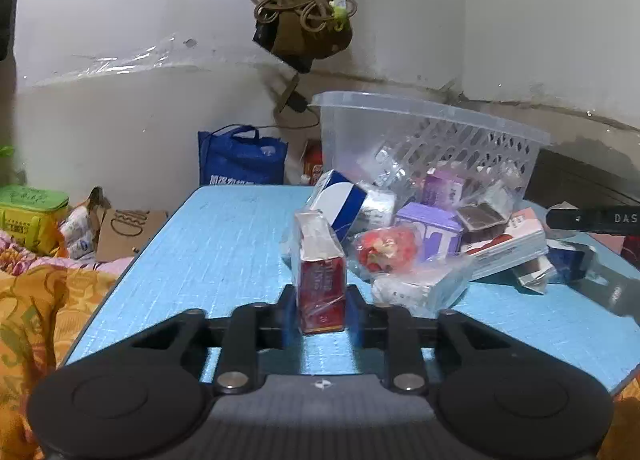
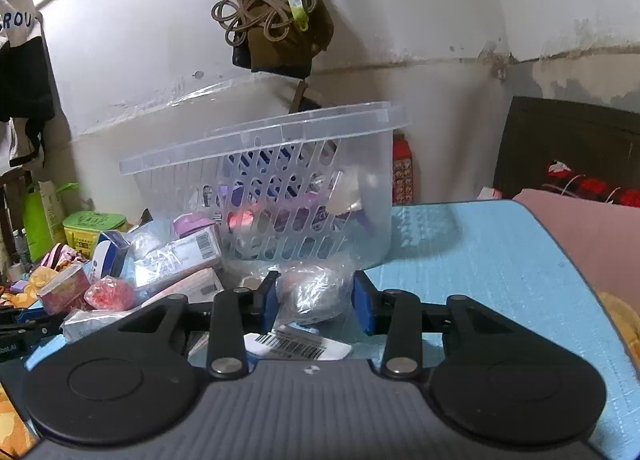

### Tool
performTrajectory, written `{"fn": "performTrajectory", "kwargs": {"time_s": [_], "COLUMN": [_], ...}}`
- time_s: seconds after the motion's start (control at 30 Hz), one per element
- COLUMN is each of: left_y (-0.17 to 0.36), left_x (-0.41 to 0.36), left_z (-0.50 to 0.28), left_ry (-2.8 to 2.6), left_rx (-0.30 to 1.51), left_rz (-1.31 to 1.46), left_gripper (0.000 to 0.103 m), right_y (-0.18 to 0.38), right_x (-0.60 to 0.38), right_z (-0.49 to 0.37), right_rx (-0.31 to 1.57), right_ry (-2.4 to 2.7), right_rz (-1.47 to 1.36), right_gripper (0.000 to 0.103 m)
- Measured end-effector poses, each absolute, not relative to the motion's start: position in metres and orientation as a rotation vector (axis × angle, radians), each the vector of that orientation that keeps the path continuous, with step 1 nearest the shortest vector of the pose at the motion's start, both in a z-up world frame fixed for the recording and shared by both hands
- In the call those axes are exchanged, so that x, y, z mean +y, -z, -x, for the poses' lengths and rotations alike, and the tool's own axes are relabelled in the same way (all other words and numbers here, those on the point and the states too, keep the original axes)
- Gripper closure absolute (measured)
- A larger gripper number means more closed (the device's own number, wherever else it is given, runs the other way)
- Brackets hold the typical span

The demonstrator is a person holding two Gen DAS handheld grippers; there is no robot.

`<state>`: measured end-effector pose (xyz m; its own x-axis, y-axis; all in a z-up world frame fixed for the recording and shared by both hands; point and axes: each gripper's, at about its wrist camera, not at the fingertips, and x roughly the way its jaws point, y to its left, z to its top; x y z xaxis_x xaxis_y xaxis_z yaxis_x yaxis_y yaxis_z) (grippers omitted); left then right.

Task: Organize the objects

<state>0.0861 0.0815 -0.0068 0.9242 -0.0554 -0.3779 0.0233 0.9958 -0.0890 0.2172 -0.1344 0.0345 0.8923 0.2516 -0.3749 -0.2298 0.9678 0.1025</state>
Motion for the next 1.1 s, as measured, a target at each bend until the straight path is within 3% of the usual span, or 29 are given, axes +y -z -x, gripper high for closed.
{"fn": "performTrajectory", "kwargs": {"time_s": [0.5,1.1], "left_y": [-0.002,-0.036], "left_x": [0.08,0.052], "left_z": [-0.06,-0.061], "left_ry": [0.03,0.144], "left_rx": [0.261,0.144], "left_rz": [0.055,0.046], "left_gripper": [0.075,0.075], "right_y": [-0.036,-0.04], "right_x": [-0.137,-0.135], "right_z": [-0.199,-0.195], "right_rx": [0.253,0.207], "right_ry": [-0.245,-0.197], "right_rz": [-0.059,-0.052], "right_gripper": [0.062,0.062]}}
